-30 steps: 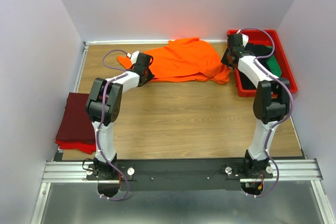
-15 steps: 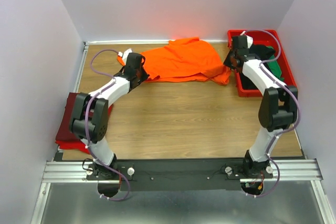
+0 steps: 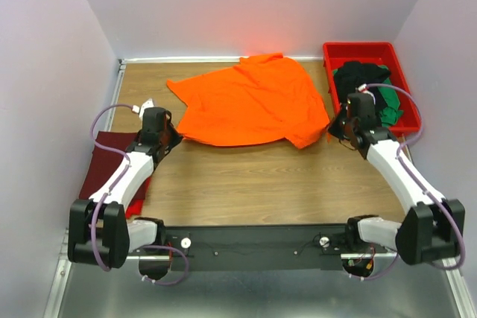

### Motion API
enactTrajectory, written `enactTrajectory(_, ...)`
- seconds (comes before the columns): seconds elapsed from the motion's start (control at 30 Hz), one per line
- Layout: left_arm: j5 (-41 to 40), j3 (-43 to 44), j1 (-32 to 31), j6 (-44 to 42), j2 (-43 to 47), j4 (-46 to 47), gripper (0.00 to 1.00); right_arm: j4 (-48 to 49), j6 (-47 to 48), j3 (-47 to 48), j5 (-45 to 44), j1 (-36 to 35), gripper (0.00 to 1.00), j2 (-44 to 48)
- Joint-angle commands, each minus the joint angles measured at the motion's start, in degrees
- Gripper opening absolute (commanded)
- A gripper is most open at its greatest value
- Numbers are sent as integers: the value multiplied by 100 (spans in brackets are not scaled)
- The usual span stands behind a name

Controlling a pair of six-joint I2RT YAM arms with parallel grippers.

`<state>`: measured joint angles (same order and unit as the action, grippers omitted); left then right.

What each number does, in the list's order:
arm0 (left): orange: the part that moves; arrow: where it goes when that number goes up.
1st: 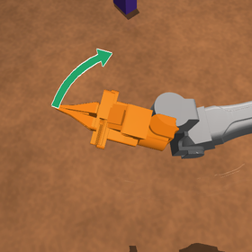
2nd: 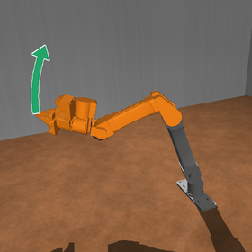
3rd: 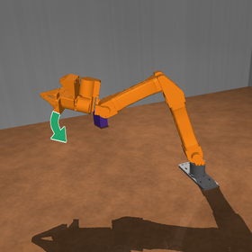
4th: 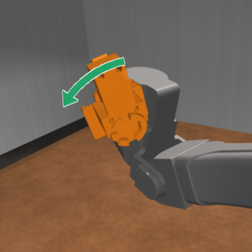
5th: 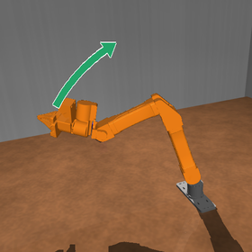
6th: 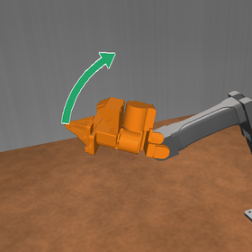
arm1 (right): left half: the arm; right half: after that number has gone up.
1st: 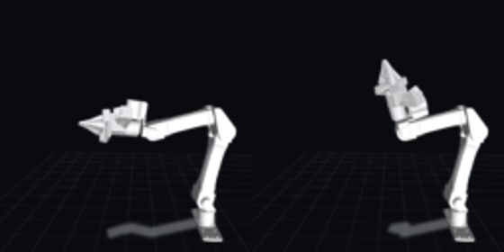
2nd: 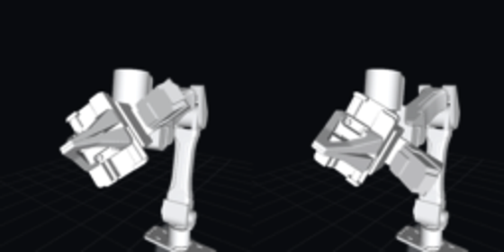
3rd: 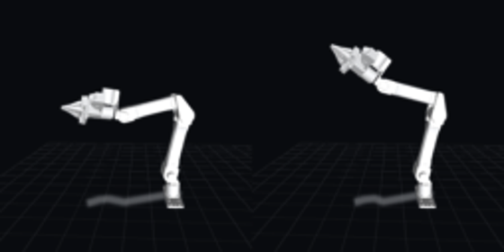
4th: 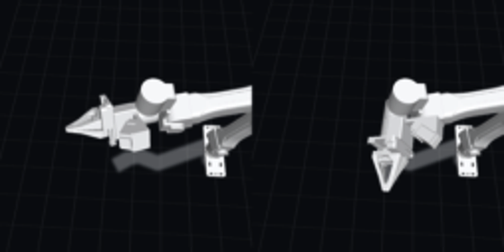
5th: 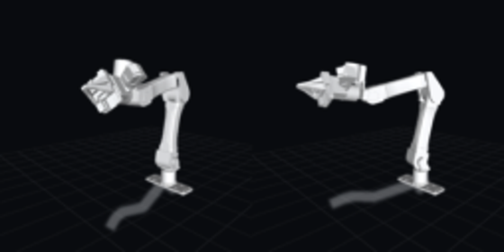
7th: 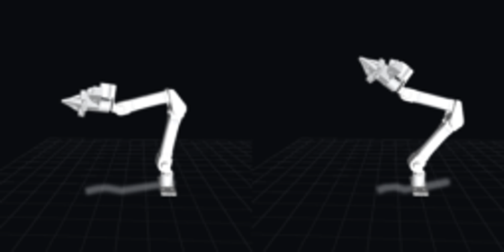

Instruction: Fold and stack the t-shirts

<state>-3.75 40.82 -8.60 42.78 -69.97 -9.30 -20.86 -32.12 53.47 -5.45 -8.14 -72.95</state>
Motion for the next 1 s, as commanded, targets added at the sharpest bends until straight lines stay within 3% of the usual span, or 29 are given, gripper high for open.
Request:
enactTrajectory(0.0,340,-355,236,-305,352,-327,0,-251,-356,-827,510,23,1,858)
enactTrajectory(0.17,612,-627,368,-367,564,-572,0,-935,-541,-1129,660,23,0,1537)
enactTrajectory(0.3,779,-453,394,-297,608,-739,0,-1393,-611,-743,572,23,1,2012)
enactTrajectory(0.67,560,1224,429,-429,1073,-1372,0,-1447,-207,1331,71,23,0,1187)
enactTrajectory(0.97,498,2403,438,-447,1933,-1724,0,-1508,-84,3150,352,32,1,1037)
